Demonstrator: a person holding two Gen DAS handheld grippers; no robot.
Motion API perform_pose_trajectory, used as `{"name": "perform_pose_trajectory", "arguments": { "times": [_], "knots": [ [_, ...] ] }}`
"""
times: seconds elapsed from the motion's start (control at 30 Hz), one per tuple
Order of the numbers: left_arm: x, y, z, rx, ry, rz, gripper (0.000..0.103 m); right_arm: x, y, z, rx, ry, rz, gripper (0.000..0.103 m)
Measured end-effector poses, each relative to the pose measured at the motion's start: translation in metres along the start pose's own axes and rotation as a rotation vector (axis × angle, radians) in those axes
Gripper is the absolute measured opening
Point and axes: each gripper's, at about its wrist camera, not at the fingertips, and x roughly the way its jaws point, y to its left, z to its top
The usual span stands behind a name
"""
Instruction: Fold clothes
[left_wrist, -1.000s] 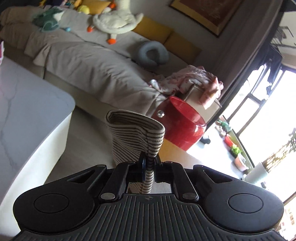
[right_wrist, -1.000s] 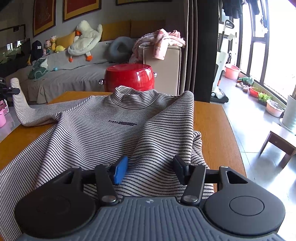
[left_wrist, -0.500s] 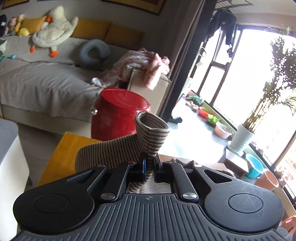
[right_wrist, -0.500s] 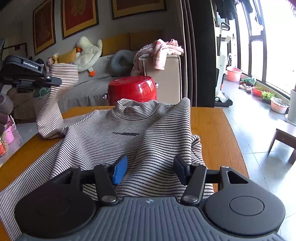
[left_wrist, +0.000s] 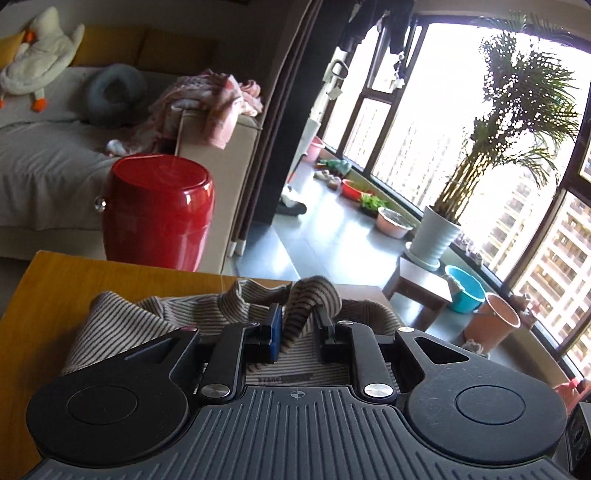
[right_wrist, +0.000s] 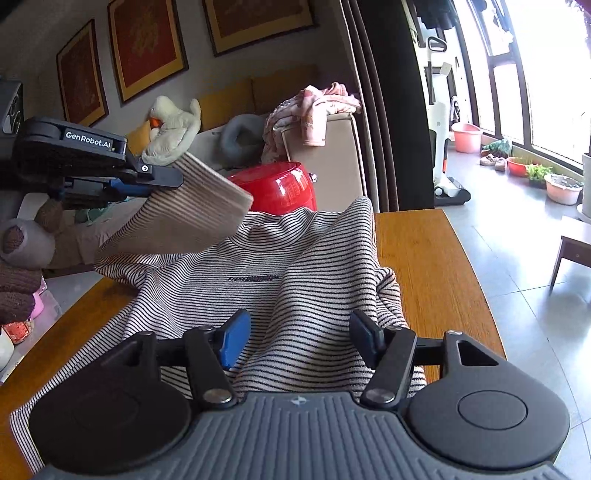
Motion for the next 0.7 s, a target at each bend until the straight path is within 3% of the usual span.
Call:
{"name": "perform_pose_trajectory", "arguments": {
  "times": [0.03,0.1,0.17,0.4,0.57,0.7],
  "knots": [
    [-0.003,0.004,-0.008,-0.014,-0.002,0.001,0.026,0.000,0.000,0.000,0.001,0.000,0.000,0.060],
    [-0.010,0.015,-0.027,-0.042,-0.008,0.006,0.043,0.001,0.000,0.001,0.000,0.004,0.000,0.061],
    [-0.015,0.023,-0.053,-0.036,-0.019,0.028,0.047,0.003,0.002,0.001,-0.007,0.018,0.003,0.061],
    [-0.022,0.051,-0.104,-0.039,0.033,0.112,0.055,0.012,0.028,0.000,-0.142,0.077,-0.020,0.061],
    [-0.052,0.053,-0.117,-0.003,0.025,0.164,0.058,0.011,0.054,-0.006,-0.200,0.092,0.019,0.061],
    [-0.083,0.062,-0.130,-0.010,0.027,0.202,0.065,0.007,0.080,-0.015,-0.323,0.132,-0.016,0.056]
  ]
}}
